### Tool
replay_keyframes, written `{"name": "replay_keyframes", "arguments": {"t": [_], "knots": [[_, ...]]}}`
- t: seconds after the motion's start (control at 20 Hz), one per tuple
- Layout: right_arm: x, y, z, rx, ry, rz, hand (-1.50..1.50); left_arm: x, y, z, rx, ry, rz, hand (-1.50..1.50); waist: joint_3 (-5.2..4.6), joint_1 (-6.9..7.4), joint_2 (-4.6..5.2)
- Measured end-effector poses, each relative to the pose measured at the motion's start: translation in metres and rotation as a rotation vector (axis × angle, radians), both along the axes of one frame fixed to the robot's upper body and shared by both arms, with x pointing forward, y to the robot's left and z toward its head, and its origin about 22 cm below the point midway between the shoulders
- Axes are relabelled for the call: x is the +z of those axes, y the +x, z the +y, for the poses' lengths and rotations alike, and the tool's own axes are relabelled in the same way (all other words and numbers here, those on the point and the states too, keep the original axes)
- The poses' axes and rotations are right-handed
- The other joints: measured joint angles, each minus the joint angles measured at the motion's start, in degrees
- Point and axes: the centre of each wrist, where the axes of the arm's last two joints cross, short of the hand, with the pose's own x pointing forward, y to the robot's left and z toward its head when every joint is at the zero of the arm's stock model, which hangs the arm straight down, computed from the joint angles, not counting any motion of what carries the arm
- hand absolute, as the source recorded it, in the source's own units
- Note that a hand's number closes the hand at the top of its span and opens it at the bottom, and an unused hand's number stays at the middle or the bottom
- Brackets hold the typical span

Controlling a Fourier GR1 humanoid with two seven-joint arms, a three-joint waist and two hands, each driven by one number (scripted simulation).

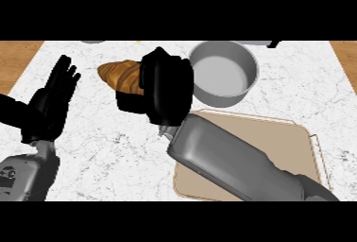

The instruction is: Pick the croissant from the tray and place it in the pot

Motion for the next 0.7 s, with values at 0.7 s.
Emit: {"name": "replay_keyframes", "arguments": {"t": [0.7], "knots": [[-0.049, 0.078, -0.03, -0.263, -0.201, 0.006, 1.5, -0.007, -0.006, 0.008, 0.032, -0.006, 0.0, 0.0, 0.03, -1.52, 0.22]]}}
